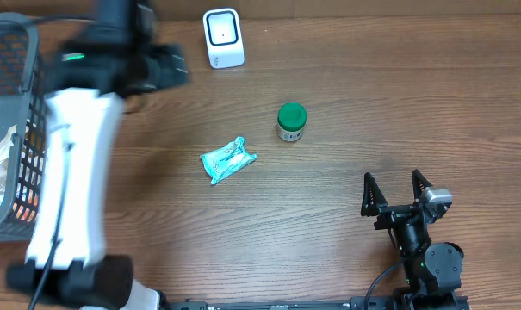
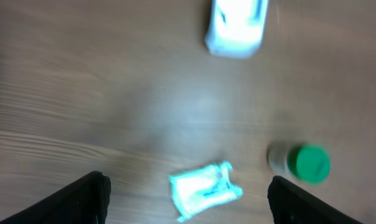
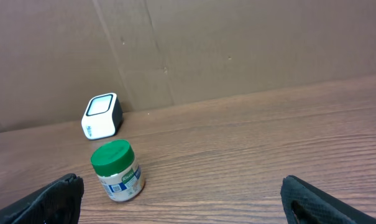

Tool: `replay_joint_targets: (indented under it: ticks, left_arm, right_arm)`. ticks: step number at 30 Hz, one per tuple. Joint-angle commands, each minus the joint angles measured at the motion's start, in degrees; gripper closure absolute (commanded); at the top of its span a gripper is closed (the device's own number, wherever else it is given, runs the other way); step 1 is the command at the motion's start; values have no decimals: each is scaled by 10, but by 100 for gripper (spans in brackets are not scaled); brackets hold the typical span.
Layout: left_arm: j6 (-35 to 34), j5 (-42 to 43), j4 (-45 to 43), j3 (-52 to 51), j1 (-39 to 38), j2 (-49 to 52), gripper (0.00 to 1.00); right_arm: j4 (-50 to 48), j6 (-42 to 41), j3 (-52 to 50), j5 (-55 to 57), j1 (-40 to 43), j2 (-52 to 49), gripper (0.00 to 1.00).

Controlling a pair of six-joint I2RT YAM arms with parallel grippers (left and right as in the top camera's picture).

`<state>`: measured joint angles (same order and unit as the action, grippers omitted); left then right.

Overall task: Scan the item barcode
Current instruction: 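Carry the teal packet out and drop it on the table, then reach the left gripper into the basket and grasp the orange tissue pack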

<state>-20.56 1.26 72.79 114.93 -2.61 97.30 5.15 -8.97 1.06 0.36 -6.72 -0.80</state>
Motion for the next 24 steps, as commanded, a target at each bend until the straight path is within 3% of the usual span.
replay_joint_targets:
  ticks: [1,9,15,24]
  left_arm:
    - [19,-6,34,51,74,-30,15]
    - [17,-21,85,54,310,-43,17]
    - [-46,-44,70,-13,468,-16,21]
    - [3,-47,-40,-195,544,2,20]
  right_arm:
    - [-4,3,-6,0,3,6,0]
    - [-4,3,-6,0,3,6,0]
    - [-4,3,-6,0,3,6,0]
    - [-4,3,-6,0,3,6,0]
